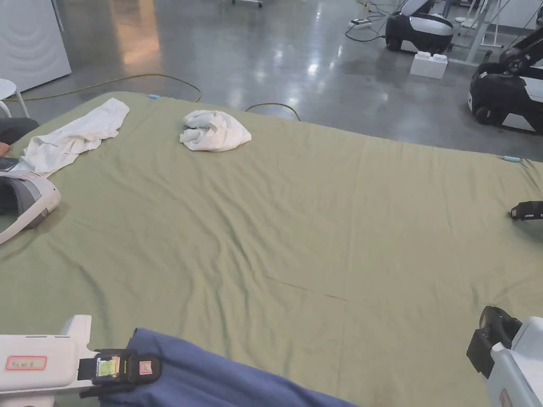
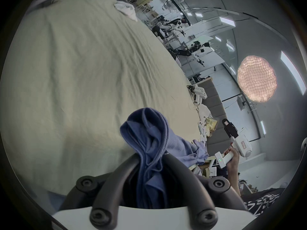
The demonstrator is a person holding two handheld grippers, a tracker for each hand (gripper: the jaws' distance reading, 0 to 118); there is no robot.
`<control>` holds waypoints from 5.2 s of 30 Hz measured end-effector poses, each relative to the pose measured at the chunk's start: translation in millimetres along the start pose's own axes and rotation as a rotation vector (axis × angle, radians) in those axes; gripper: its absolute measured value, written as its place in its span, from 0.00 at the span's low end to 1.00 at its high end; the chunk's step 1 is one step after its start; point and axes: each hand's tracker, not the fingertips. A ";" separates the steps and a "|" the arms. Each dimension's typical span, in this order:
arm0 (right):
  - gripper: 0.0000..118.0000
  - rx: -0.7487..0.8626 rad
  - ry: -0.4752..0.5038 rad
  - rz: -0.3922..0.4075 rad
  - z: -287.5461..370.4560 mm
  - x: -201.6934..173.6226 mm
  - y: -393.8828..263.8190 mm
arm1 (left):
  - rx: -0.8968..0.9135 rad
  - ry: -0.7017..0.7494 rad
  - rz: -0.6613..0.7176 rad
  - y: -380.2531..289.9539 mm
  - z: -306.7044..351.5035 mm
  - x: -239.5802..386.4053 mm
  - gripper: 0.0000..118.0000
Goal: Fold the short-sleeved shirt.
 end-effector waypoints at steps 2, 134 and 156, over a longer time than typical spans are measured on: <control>0.03 -0.001 0.002 -0.004 -1.2 2.8 0.2 | 0.026 0.051 0.014 11.5 17.3 0.0 0.04; 0.03 0.132 0.021 -0.005 25.7 11.5 -5.3 | -0.055 0.346 -0.331 -12.7 -13.8 163.8 0.08; 0.03 0.058 -0.004 -0.011 32.4 27.6 -30.0 | -0.273 0.340 -0.322 -105.7 -198.5 217.7 0.28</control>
